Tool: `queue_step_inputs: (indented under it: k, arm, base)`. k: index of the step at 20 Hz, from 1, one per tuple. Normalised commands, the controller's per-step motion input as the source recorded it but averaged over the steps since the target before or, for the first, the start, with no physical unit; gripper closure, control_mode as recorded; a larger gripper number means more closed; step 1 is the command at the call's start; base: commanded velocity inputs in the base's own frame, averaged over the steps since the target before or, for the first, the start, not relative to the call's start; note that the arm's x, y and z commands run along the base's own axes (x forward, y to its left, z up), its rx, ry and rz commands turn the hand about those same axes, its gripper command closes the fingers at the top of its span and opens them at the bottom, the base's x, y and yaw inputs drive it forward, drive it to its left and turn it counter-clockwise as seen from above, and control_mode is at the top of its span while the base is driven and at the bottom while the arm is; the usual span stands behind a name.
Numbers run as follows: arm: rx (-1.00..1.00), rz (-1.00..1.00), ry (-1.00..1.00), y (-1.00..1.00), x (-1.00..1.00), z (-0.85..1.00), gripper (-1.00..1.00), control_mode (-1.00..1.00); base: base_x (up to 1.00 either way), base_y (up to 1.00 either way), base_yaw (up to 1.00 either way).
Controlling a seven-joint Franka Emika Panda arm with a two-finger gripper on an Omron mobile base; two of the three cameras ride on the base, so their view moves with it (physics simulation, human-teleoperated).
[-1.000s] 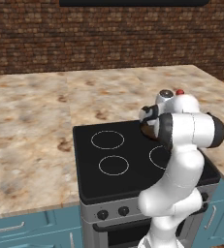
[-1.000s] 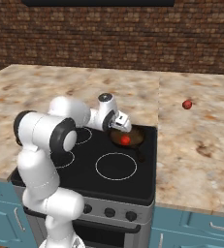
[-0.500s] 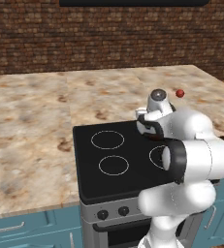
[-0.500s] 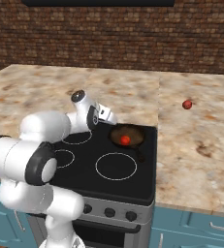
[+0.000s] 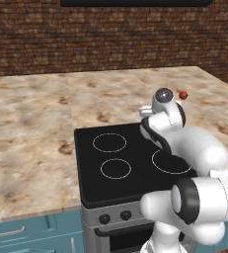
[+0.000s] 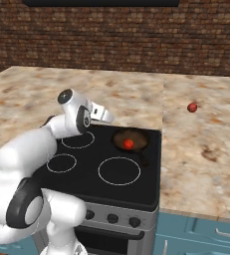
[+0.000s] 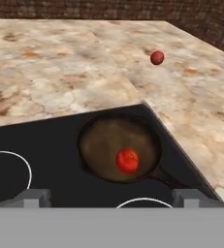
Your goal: Place the pan on the rear right burner on the stove. Then place the tomato and the onion in the pan and turn on the rear right burner.
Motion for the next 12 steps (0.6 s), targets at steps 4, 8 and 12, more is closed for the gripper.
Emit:
queue_step_inputs:
  k: [4,8,12]
  arm:
    - [0.0,0.0,0.03,0.0,-0.34,0.58,-1.0,-1.0]
    - [0.01,0.0,0.12,0.0,-0.4,0.31,-1.0,-1.0]
    - [0.06,0.0,0.17,0.0,-0.43,0.09,-1.0,-1.0]
  base:
    - [0.0,0.0,0.0]
    - [0.0,0.0,0.0]
    - [0.0,0.0,0.0]
